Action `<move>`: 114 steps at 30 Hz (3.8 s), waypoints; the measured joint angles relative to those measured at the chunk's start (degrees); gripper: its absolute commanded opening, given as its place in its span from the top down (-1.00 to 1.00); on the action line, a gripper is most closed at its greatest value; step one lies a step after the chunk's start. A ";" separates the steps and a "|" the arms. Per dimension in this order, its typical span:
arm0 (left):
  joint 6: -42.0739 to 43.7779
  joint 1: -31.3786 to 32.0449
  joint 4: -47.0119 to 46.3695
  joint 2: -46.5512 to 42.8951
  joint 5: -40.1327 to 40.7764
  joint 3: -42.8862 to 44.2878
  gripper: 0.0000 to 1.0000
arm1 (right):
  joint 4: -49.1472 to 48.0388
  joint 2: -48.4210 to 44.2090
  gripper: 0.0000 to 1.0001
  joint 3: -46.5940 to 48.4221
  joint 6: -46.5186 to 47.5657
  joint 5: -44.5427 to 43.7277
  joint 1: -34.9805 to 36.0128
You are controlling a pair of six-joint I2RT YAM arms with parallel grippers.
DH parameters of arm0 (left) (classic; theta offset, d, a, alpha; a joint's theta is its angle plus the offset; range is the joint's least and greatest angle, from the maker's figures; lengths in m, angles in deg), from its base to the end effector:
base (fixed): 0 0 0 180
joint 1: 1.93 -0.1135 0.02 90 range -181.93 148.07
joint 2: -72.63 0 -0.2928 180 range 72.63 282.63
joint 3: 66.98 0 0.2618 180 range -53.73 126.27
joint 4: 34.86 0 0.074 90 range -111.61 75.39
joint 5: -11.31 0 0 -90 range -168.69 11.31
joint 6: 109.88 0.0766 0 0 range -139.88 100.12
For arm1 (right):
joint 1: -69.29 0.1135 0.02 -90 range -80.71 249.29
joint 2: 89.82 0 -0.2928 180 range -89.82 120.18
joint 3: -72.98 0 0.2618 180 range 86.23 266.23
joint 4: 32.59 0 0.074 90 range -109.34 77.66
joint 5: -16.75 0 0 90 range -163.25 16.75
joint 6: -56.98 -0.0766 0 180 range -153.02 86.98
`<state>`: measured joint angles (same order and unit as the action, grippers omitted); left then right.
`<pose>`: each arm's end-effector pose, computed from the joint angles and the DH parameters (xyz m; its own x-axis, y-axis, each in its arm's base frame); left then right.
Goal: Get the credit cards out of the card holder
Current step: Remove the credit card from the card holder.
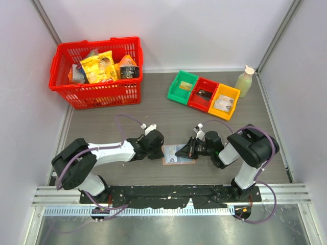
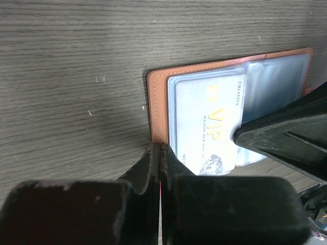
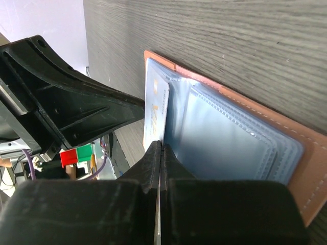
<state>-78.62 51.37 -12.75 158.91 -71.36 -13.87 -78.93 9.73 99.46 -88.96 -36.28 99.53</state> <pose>0.1904 -0.2392 0.1392 -0.8976 -0.2145 -0.3852 -0.0298 0.9012 -0.4325 0.2062 0.1735 0.0910 -0.9354 0.2209 -0.2761 -0.1633 0.4227 0.8914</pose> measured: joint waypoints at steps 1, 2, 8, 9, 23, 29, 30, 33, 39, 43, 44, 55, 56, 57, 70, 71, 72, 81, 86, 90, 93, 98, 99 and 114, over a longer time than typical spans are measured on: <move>-0.35 0.02 -0.33 -0.26 0.09 -0.31 0.78 | 0.26 -0.17 0.98 0.00 0.09 0.17 -0.13; -0.48 0.09 -0.68 -0.57 0.17 -0.68 0.68 | 0.46 -0.31 0.99 0.00 0.20 0.22 -0.20; -0.76 0.57 -2.73 -4.17 -1.18 -2.80 0.47 | 1.79 -0.07 0.99 0.50 0.50 0.94 -0.26; -0.70 0.59 -3.19 -4.79 -1.46 -2.80 0.48 | 1.68 0.15 0.99 0.57 0.50 1.09 -0.26; -0.87 0.66 -5.95 -0.63 -0.68 -1.51 0.84 | 1.36 0.98 0.96 0.83 0.35 1.64 -0.37; -0.90 0.66 -5.16 -0.33 0.42 -1.40 0.87 | 1.46 1.01 0.64 1.25 0.31 1.81 -0.37; -0.96 0.66 -5.22 -0.24 0.37 -1.40 0.88 | 1.60 0.98 0.60 1.44 0.28 1.84 -0.37; -1.29 0.66 -5.75 0.00 0.31 -1.40 0.89 | 2.05 0.98 0.46 2.38 0.28 1.95 -0.33; -1.90 0.63 -6.36 0.24 0.20 -1.46 0.90 | 3.15 1.01 0.31 4.90 0.28 1.86 0.42; -2.29 0.63 -6.67 0.24 0.26 -1.66 0.95 | 3.61 1.22 0.41 6.19 0.26 1.75 1.07; -2.34 0.63 -6.71 0.24 0.28 -1.68 0.97 | 3.72 1.22 0.41 6.21 0.28 1.73 1.09; -3.89 0.70 -6.71 0.57 0.79 -1.68 1.00 | 13.11 -7.52 0.70 5.53 2.56 2.56 -1.01; -3.91 0.70 -6.71 0.59 0.81 -1.66 1.00 | 14.21 -8.70 0.70 5.53 3.21 2.60 -1.20; -3.93 0.70 -6.69 0.61 0.83 -1.62 1.00 | 15.37 -9.73 0.69 5.57 3.74 2.60 -1.33; -3.93 0.70 -6.49 0.59 1.31 -1.51 1.00 | 32.76 -16.37 0.99 6.36 13.49 -0.17 -4.66; -3.93 0.70 -6.49 0.57 1.38 -1.51 1.00 | 35.21 -18.05 0.99 6.69 14.71 -0.70 -4.94; -3.91 0.70 -6.49 0.55 1.42 -1.51 1.00 | 37.16 -19.39 0.99 7.02 15.78 -1.14 -5.03; 0.59 0.57 -4.17 -3.65 1.68 -2.29 0.04 | 58.14 -30.03 0.99 14.67 26.21 -5.97 -5.33; 8.57 -1.18 -2.03 -12.90 0.72 -1.31 -0.71 | 68.15 -34.67 0.99 18.67 30.51 -6.86 -5.35; 17.29 -3.63 0.35 -17.64 -1.97 3.23 -0.99 | 73.11 -38.12 0.99 22.21 33.24 -5.51 -5.27; 25.22 -4.98 2.56 -19.23 -5.29 7.98 -0.99 | 75.87 -39.30 0.99 24.90 35.12 -3.67 -4.90; 37.16 -5.22 7.15 -19.04 -12.63 15.30 -0.99 | 79.62 -40.72 0.99 28.81 38.56 -1.09 -2.54; 39.54 -5.22 8.50 -18.56 -14.32 16.96 -0.99 | 80.43 -41.05 0.99 29.73 39.41 -0.68 -1.66; 62.42 -6.08 27.76 -9.68 -39.43 29.03 -0.45 | 82.90 -42.80 0.99 35.41 47.19 5.07 6.69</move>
<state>-16.20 45.29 15.01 149.23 -110.79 15.15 3.97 -33.07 134.87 -41.77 -31.21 106.22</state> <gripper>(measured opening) 0.828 0.023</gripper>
